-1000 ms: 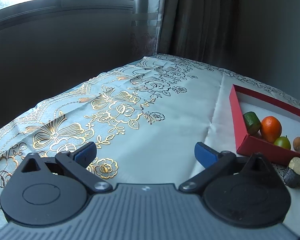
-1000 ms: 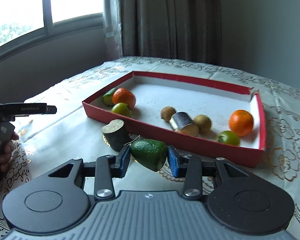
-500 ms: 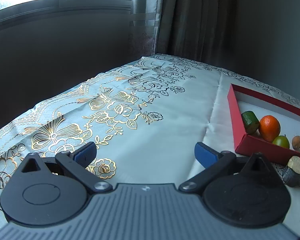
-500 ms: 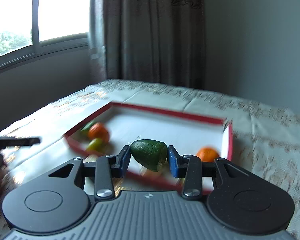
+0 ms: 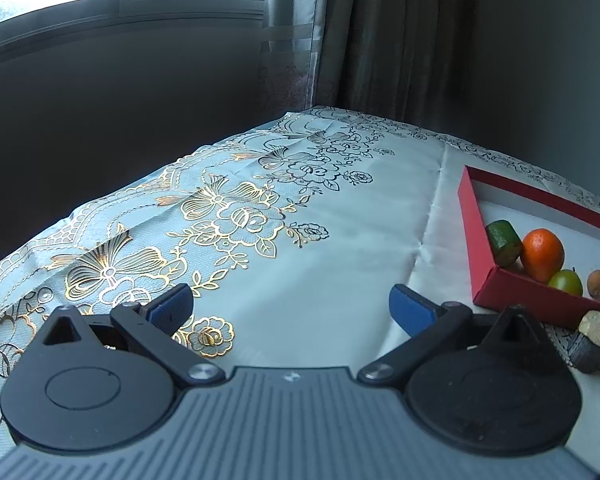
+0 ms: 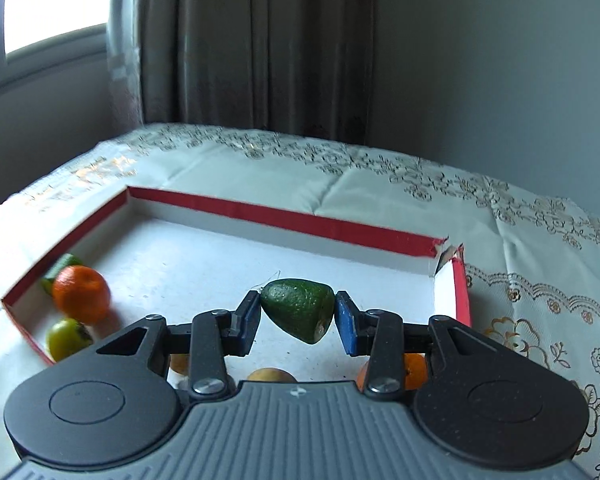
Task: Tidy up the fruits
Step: 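Carry the avocado piece into the red box and open the right gripper, then withdraw the right tool from the box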
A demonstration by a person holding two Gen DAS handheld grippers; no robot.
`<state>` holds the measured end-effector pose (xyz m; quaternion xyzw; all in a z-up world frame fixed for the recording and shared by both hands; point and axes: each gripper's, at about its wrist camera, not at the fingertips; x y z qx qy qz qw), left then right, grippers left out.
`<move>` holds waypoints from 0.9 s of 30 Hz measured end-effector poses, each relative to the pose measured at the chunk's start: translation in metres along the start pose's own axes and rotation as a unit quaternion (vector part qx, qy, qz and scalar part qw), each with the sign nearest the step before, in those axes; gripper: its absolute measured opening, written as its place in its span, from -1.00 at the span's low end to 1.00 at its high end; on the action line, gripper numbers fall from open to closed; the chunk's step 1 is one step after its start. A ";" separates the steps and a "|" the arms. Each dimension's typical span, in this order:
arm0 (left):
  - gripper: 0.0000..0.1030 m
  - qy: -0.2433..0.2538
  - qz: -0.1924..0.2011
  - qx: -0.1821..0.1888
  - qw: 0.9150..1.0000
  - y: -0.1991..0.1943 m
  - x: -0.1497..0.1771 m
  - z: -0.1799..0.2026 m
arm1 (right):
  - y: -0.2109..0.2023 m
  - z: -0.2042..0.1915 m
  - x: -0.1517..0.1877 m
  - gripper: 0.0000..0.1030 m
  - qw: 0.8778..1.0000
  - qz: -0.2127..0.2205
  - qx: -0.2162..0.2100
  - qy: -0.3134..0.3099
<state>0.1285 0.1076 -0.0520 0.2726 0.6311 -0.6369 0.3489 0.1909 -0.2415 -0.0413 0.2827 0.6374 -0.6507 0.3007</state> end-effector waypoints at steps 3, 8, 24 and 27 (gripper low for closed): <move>1.00 0.000 0.000 0.000 1.000 0.000 0.000 0.000 | 0.008 0.001 0.003 -0.23 1.000 -0.009 0.008 -0.003; 1.00 0.001 0.000 0.000 1.000 0.000 0.000 0.000 | 0.011 0.003 0.008 -0.23 1.000 -0.015 0.011 0.000; 1.00 -0.005 0.000 -0.002 1.000 0.000 0.000 -0.004 | -0.042 0.012 0.017 0.05 0.999 0.021 0.005 0.023; 1.00 -0.008 0.000 -0.003 1.000 0.000 0.000 -0.005 | -0.075 0.021 0.034 0.33 0.998 0.043 -0.006 0.036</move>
Point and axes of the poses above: each gripper's, at about its wrist camera, not at the fingertips, and y roughly the way its jaws point, z to its right, x to its underside, and after that the axes turned 5 degrees about -z, right-handed
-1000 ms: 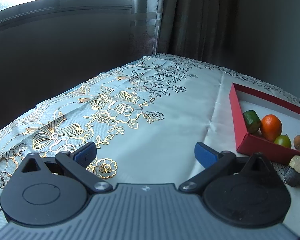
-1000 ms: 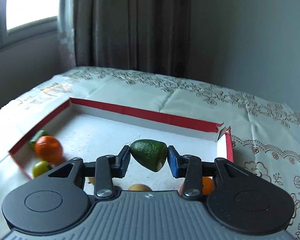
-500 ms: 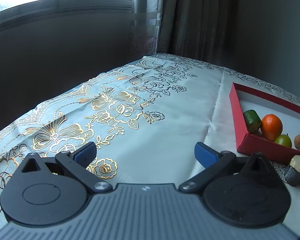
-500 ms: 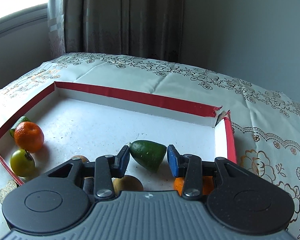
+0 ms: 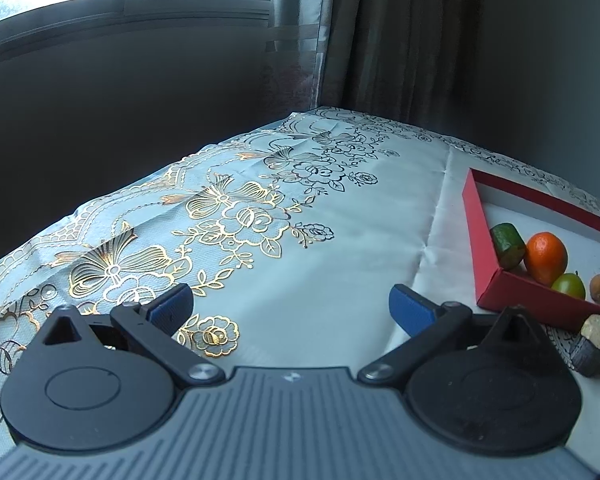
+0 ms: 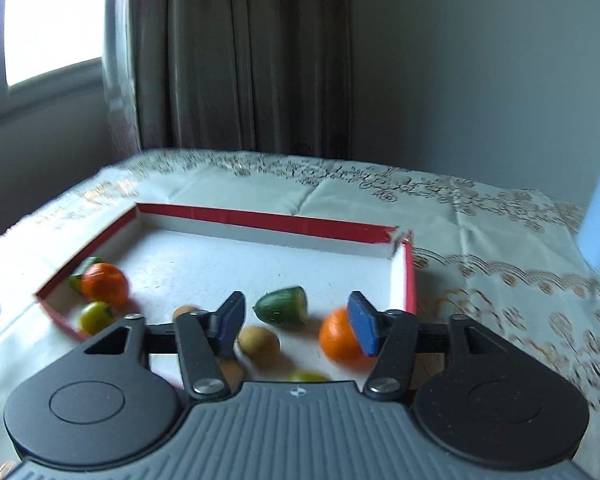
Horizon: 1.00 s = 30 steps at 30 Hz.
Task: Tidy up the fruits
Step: 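Withdraw the right tool from the box, then move the left tool to the dark cylindrical piece and close on it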
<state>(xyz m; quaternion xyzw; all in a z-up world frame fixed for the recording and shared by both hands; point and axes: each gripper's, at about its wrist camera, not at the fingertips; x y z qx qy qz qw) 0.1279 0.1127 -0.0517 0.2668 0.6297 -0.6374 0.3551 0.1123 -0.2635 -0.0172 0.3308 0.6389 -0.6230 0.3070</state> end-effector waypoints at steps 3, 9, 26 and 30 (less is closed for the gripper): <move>1.00 -0.001 0.000 0.000 1.000 0.000 0.000 0.001 | -0.032 0.008 0.026 0.50 1.000 0.021 -0.001 0.006; 1.00 -0.002 0.002 -0.001 1.000 0.000 0.001 0.001 | -0.059 0.025 0.081 0.52 1.000 0.019 0.024 0.004; 1.00 0.063 0.015 0.059 0.996 -0.040 0.011 0.064 | -0.028 0.032 0.086 0.90 0.995 -0.085 0.045 0.018; 1.00 0.097 0.016 0.087 0.991 -0.049 0.018 0.099 | -0.028 0.031 0.086 0.90 0.995 -0.085 0.044 0.018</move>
Point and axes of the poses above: each gripper's, at about its wrist camera, not at the fingertips, and y roughly the way its jaws point, z to its right, x to its underside, and after that the axes turned 5 degrees about -z, right-handed
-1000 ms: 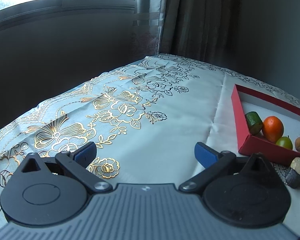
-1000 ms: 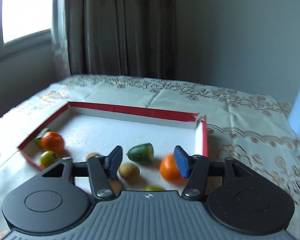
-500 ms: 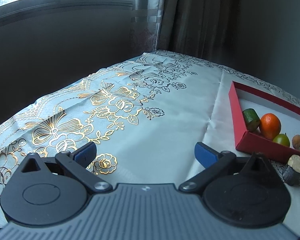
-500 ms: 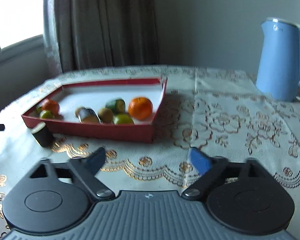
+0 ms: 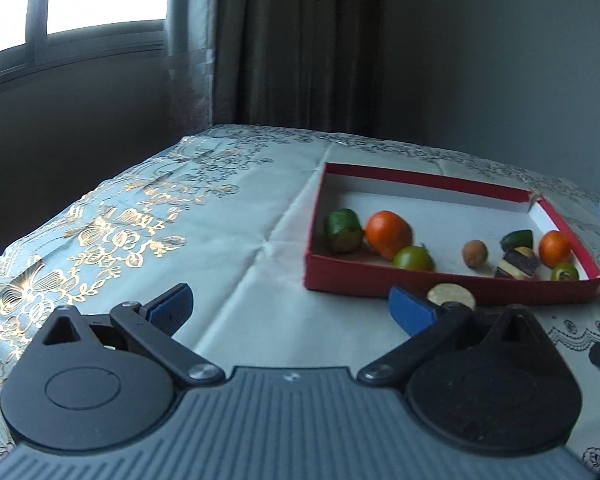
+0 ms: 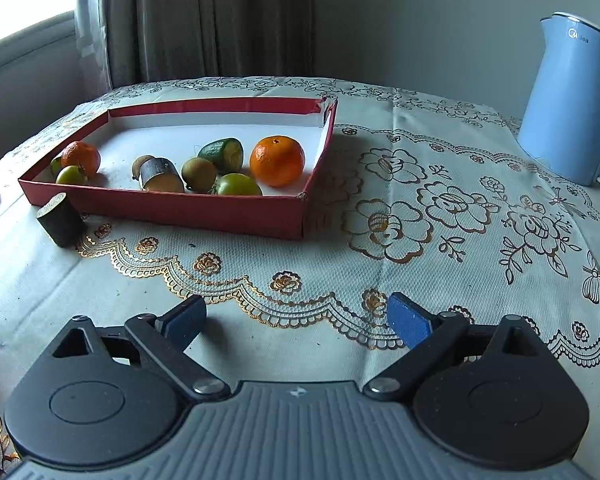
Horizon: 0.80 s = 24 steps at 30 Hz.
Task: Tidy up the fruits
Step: 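Move the left tool to the dark cylindrical piece and close on it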
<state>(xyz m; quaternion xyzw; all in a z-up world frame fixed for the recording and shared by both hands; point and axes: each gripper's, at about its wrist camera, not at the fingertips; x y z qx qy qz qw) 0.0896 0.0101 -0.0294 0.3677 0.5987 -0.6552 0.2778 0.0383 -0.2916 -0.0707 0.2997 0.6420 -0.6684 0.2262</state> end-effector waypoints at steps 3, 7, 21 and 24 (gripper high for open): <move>1.00 0.031 0.003 0.019 0.999 0.001 0.000 0.029 | 0.000 -0.001 -0.001 0.92 1.000 0.000 -0.002 0.000; 1.00 0.069 -0.002 0.025 0.997 0.012 0.000 0.063 | 0.000 0.002 -0.001 0.95 1.000 0.001 -0.009 0.004; 0.93 0.044 -0.055 0.017 0.997 0.041 -0.004 0.076 | -0.001 0.006 -0.001 0.99 1.000 0.004 -0.024 0.013; 0.80 0.055 -0.066 0.016 0.996 0.046 -0.003 0.081 | -0.001 0.006 -0.001 0.99 1.000 0.003 -0.024 0.013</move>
Point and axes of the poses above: each gripper's, at about its wrist camera, not at the fingertips, and y roughly the way its jaws point, z to its right, x to its underside, and after that the axes turned 5 degrees about -z, right-handed
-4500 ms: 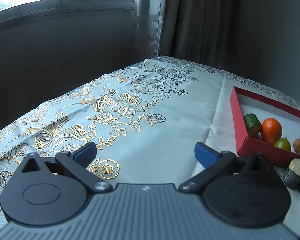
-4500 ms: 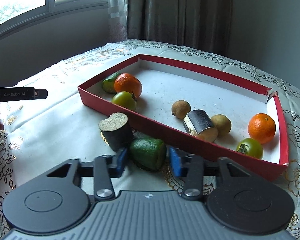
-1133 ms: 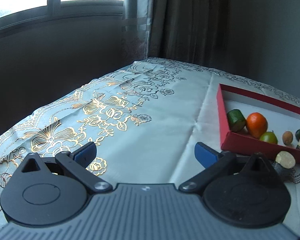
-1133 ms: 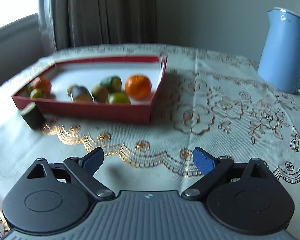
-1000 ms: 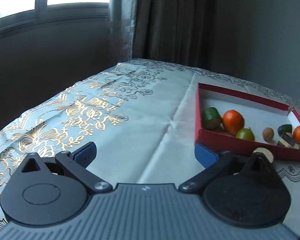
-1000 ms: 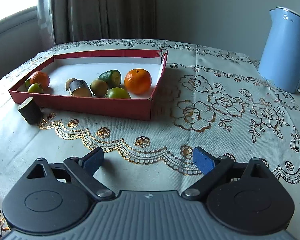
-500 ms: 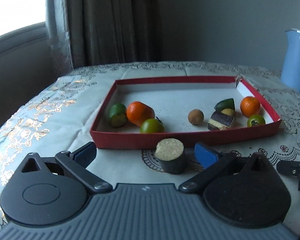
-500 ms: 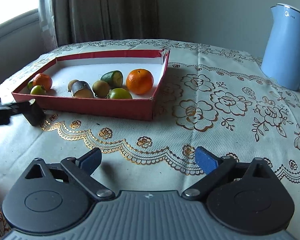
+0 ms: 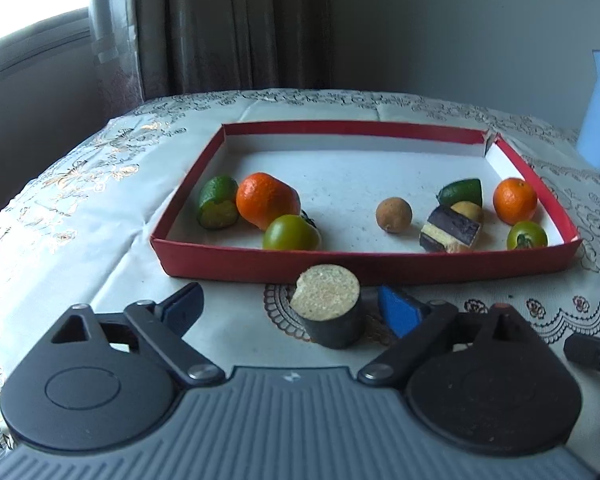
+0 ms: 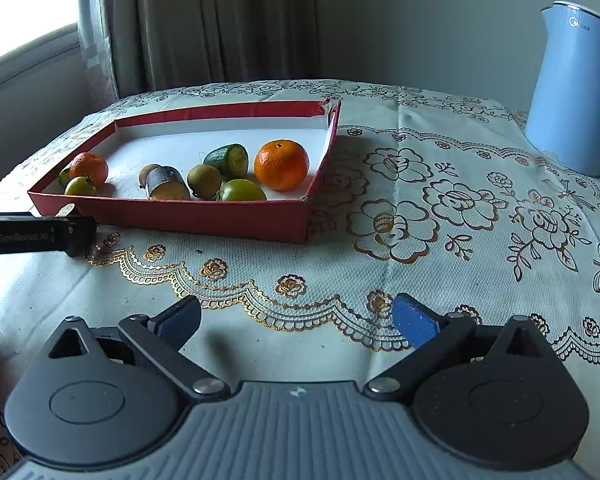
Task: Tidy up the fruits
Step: 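Move the left tool to the dark cylindrical piece and close on it, then lift the dark cylindrical piece and carry it over the red box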
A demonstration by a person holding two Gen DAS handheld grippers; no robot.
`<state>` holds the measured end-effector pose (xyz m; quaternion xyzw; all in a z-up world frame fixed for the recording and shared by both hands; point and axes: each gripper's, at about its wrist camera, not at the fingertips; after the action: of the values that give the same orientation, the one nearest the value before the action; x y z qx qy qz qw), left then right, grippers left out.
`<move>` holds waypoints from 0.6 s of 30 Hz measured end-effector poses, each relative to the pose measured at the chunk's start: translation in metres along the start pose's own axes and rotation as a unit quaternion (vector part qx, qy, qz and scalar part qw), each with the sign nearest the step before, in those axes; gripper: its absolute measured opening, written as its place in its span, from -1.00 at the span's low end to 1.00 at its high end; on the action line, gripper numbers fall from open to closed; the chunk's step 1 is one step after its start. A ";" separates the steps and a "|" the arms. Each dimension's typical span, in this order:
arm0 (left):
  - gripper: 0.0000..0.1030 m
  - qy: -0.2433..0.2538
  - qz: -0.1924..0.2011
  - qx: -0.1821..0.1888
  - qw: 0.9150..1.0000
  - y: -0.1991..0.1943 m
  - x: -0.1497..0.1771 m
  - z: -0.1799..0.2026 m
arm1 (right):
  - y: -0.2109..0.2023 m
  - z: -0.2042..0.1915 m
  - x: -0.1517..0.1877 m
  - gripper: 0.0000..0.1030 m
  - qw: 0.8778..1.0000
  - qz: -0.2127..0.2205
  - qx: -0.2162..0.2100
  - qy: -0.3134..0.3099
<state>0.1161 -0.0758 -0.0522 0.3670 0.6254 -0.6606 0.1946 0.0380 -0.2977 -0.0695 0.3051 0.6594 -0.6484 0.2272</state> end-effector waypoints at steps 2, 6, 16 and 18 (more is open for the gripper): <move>0.77 -0.001 -0.002 0.000 1.000 0.000 0.001 0.001 | 0.000 0.000 0.000 0.99 1.000 0.000 0.000 0.000; 0.49 -0.004 -0.010 0.006 1.000 0.003 0.001 -0.001 | 0.000 0.000 0.000 1.00 1.000 0.000 0.000 0.000; -0.12 0.026 0.009 0.023 0.999 -0.003 0.008 0.009 | 0.000 0.002 0.000 1.00 1.000 0.002 -0.004 0.005; -0.20 0.031 0.012 0.025 0.999 -0.003 0.009 0.010 | 0.000 0.002 0.000 1.00 1.000 0.003 -0.005 0.006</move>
<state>0.1055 -0.0837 -0.0566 0.3995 0.6100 -0.6619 0.1736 0.0375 -0.2999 -0.0694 0.3095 0.6634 -0.6423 0.2269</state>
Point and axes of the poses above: each gripper's, at about its wrist camera, not at the fingertips, and y roughly the way its jaws point, z to its right, x to its underside, and after that the axes turned 5 degrees about -z, right-handed
